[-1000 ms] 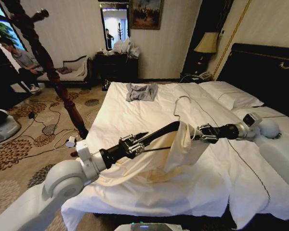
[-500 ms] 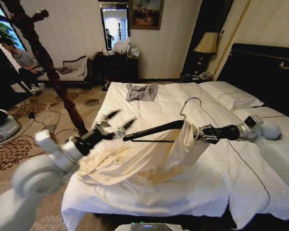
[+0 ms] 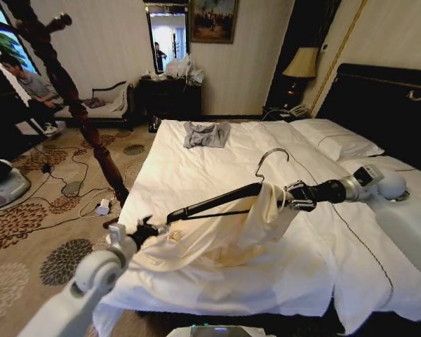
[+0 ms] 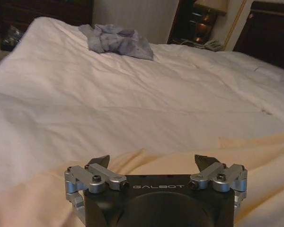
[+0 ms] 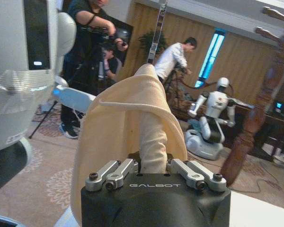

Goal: Pick up the clothes from the bed and hang them on the clothes hanger.

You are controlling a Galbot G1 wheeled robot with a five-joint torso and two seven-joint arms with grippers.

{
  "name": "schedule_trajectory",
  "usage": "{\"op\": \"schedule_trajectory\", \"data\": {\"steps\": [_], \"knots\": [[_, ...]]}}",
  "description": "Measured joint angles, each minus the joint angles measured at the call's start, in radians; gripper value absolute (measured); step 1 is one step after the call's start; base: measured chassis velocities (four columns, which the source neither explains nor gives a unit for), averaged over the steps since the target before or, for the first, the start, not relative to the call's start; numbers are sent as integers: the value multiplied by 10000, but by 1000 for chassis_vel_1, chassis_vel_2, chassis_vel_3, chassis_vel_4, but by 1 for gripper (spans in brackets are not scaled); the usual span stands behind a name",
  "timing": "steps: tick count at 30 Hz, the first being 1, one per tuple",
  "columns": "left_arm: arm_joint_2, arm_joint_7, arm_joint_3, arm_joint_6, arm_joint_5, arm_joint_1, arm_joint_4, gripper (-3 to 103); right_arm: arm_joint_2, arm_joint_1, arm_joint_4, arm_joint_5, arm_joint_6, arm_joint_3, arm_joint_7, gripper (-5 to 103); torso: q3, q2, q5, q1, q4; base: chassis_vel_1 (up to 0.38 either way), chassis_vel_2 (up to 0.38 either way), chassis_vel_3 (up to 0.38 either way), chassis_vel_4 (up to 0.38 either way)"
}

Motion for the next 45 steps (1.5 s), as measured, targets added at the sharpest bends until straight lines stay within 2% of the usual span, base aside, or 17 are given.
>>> {"op": "schedule_trajectory", "data": {"steps": [6,7,8,10,11,15,17,18,19,22,29,31,34,37,40,42,45], "knots": [[-33,248,627,45,801,422,100,101,47,92,292,21,-1,11,125,19,0,0,-2,0,2,0,0,0,0],[35,291,768,110,1307,871,-168,97,89,147,253,21,7,-28,209,19,0,0,-3,0,6,0,0,0,0],[267,250,709,325,1843,1656,-853,81,205,164,-79,-50,126,-116,445,19,0,0,0,0,5,0,0,0,0],[344,175,661,408,1854,1822,-1047,81,240,147,-192,-84,157,-132,496,19,0,0,0,0,5,0,0,0,0],[443,99,596,492,1850,1971,-1256,74,296,110,-375,-142,201,-145,557,19,0,0,1,0,5,0,0,0,0],[550,40,282,534,1429,1860,-1585,85,372,-22,-574,-176,253,-150,637,19,0,0,1,-1,4,0,0,0,0],[486,-127,-113,549,410,1316,-1628,95,410,-154,-566,-177,282,-134,657,19,0,0,0,0,3,0,0,0,0],[427,-304,-325,614,-140,884,-1490,95,426,-212,-538,-177,293,-127,675,19,0,0,0,0,3,0,0,0,0],[427,-304,-325,614,-140,884,-1490,95,426,-212,-538,-177,293,-127,675,19,0,0,0,0,3,0,0,0,0],[151,-665,-535,906,-1092,-913,-40,100,491,-381,-415,-177,308,-123,728,19,0,-1,0,2,2,0,0,0,0],[-781,-444,908,1017,-677,-3439,3180,100,562,-396,-243,-160,306,-140,730,19,2,-2,-2,5,1,0,0,0,0],[-781,-444,908,1017,-677,-3439,3180,100,562,-396,-243,-160,306,-140,730,19,2,-2,-2,5,1,0,0,0,0],[-1086,-291,1883,1093,-678,-3977,4137,100,558,-421,-200,-137,304,-126,700,19,2,-2,1,4,5,0,0,0,0],[-1212,-175,2254,1122,-618,-4054,4387,102,578,-455,-211,-135,305,-113,682,19,2,-2,-2,4,3,0,0,0,0],[-1306,-128,2409,1123,-598,-4088,4541,95,583,-478,-250,-136,324,-112,666,19,1,-2,1,2,3,0,0,0,0],[-1341,-86,2457,1124,-610,-4095,4609,85,583,-480,-295,-136,351,-113,638,19,2,-2,0,1,3,0,0,0,0],[-1333,-4,2460,1124,-646,-4079,4613,80,600,-469,-342,-136,364,-125,622,19,1,-2,0,1,3,0,0,0,0]]}}
